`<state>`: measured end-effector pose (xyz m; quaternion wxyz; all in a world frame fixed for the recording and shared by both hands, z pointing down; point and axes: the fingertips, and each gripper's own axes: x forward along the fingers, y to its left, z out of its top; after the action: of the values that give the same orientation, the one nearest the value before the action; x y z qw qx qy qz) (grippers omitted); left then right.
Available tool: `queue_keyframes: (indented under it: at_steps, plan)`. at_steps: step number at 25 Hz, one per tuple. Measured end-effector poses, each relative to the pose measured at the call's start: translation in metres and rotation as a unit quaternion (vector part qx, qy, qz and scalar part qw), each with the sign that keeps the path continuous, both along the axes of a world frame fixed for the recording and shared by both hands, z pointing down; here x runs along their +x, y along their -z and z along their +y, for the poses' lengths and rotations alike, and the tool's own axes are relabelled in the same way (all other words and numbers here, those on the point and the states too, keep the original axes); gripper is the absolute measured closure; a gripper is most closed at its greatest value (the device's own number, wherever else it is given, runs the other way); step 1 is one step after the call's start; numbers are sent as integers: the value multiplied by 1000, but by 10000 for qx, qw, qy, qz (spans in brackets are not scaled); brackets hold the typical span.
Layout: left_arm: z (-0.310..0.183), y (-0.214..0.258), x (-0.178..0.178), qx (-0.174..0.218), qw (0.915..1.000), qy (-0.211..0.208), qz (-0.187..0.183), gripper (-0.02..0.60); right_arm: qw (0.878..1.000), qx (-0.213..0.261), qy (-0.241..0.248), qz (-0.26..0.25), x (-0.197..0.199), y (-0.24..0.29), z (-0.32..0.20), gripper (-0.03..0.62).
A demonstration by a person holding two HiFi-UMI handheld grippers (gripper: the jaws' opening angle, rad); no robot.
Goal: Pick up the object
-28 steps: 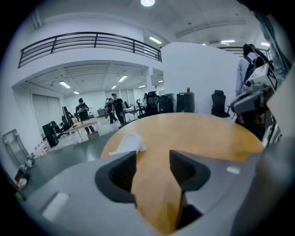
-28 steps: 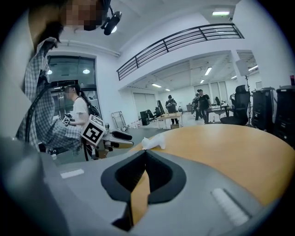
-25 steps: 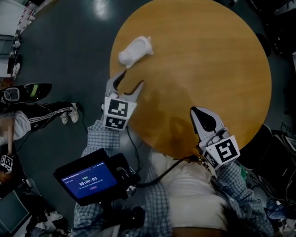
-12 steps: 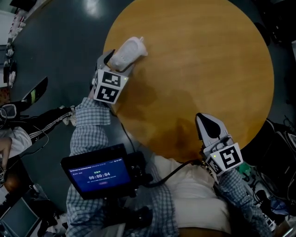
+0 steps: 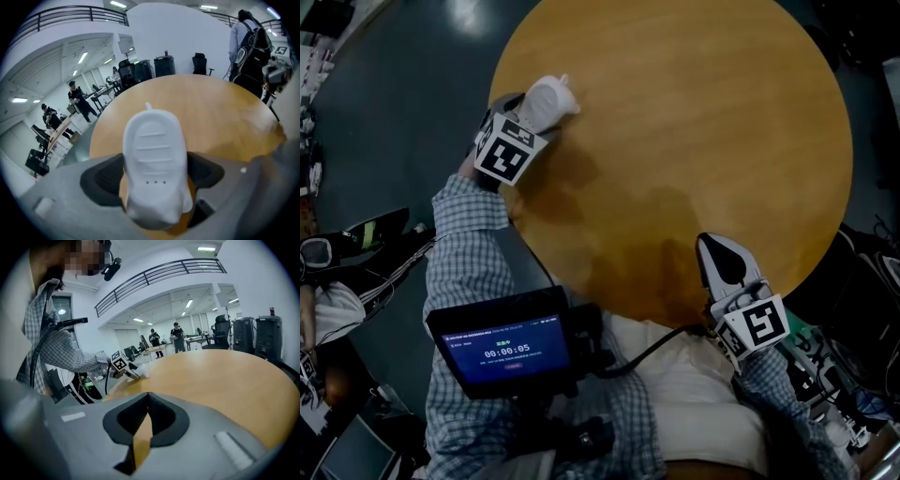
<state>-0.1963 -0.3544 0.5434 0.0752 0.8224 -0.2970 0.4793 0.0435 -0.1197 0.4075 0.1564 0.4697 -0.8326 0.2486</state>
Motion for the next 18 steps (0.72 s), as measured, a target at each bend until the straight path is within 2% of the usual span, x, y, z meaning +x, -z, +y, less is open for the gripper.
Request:
queue_keyframes:
  at_steps: [3,9,18]
  plan:
    - [-5,-4,1,-18,9999,97,-32,156,9999,-78,-70,17,4,-4,2,588]
    - [-10,-6,2,143,9997,96,169,146,9999,-153,-48,27,4,-11,8,588]
    - [-3,0,2,286,9979,516,269,150,10000,-16,-18,68,17,-7,20,588]
